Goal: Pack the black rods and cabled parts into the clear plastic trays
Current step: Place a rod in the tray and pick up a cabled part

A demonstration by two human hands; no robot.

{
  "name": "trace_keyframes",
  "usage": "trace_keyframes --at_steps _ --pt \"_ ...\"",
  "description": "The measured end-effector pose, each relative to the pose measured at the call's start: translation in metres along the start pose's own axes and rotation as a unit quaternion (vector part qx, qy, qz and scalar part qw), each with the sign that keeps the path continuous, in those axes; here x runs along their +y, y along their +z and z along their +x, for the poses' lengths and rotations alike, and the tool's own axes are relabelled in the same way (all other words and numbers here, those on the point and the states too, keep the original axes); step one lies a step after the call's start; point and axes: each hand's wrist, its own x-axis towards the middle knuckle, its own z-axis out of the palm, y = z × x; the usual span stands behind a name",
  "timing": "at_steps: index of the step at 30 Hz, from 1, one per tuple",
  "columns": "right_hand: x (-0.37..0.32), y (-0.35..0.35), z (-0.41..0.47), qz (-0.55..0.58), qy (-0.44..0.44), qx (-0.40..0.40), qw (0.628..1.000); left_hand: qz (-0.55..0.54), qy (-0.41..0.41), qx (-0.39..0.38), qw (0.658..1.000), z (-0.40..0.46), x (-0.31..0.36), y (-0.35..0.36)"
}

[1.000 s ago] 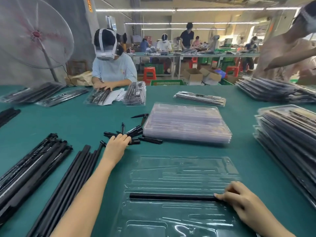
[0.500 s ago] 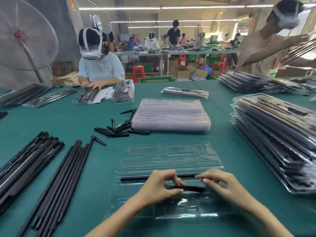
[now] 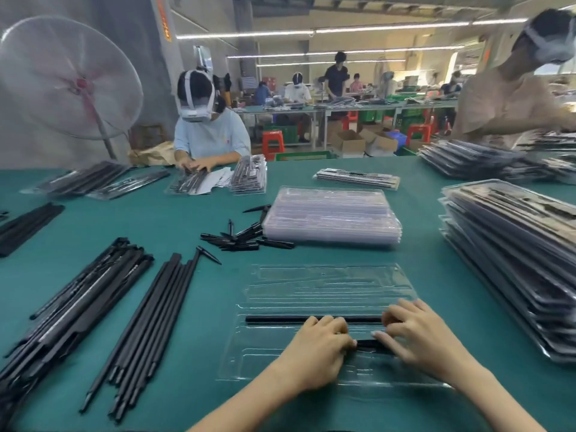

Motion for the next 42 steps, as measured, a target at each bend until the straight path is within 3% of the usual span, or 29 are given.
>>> trace_keyframes --at_steps 4,6,8,11,14,21,25,27,29,31,33,34,36,38,39,40,42 --pt "-0.039 0.007 0.051 0.128 0.037 0.023 0.991 -0.038 -0.139 0.002 0.990 -0.028 -0.052 -0.031" --pt "-0.064 0.020 0.079 0.192 0.043 -0.033 0.980 -0.034 -0.254 0.010 0.966 -0.062 -0.100 -0.051" --pt "-0.093 0.040 0.105 0.196 0.003 -0.126 0.972 0.015 -0.376 0.015 0.926 -0.106 -0.147 -0.066" --pt "-0.145 0.067 0.145 0.208 -0.069 -0.221 0.950 0.107 -0.532 0.017 0.840 -0.174 -0.203 -0.077" --pt "-0.201 0.085 0.182 0.259 -0.092 -0.254 0.927 0.165 -0.609 -0.039 0.775 -0.224 -0.232 -0.074" --pt "-0.280 0.106 0.217 0.326 -0.108 -0.250 0.905 0.174 -0.595 -0.057 0.783 -0.239 -0.248 -0.076" --pt "-0.293 0.112 0.221 0.427 -0.024 -0.211 0.879 0.057 -0.589 0.034 0.805 -0.244 -0.242 -0.083" --pt "-0.299 0.111 0.226 0.551 0.083 -0.227 0.799 -0.005 -0.560 0.118 0.820 -0.247 -0.231 -0.087" --pt "-0.310 0.107 0.234 0.680 0.162 -0.254 0.668 -0.058 -0.518 0.176 0.835 -0.251 -0.214 -0.091" --pt "-0.323 0.098 0.241 0.765 0.215 -0.273 0.542 -0.108 -0.469 0.173 0.859 -0.254 -0.195 -0.095" --pt "-0.338 0.092 0.244 0.805 0.259 -0.264 0.464 -0.179 -0.396 0.149 0.888 -0.262 -0.179 -0.100" --pt "-0.344 0.093 0.243 0.810 0.276 -0.252 0.451 -0.229 -0.362 0.160 0.889 -0.267 -0.174 -0.104" --pt "-0.351 0.094 0.237 0.804 0.290 -0.227 0.467 -0.316 -0.340 0.262 0.846 -0.281 -0.174 -0.114" --pt "-0.355 0.097 0.228 0.804 0.290 -0.218 0.471 -0.303 -0.366 0.390 0.788 -0.298 -0.185 -0.120" --pt "-0.357 0.096 0.223 0.809 0.296 -0.217 0.459 -0.258 -0.398 0.404 0.782 -0.306 -0.193 -0.120" --pt "-0.359 0.094 0.218 0.815 0.296 -0.219 0.448 -0.210 -0.431 0.374 0.794 -0.315 -0.201 -0.117" --pt "-0.367 0.089 0.207 0.807 0.270 -0.236 0.469 -0.121 -0.484 0.180 0.848 -0.331 -0.215 -0.100"
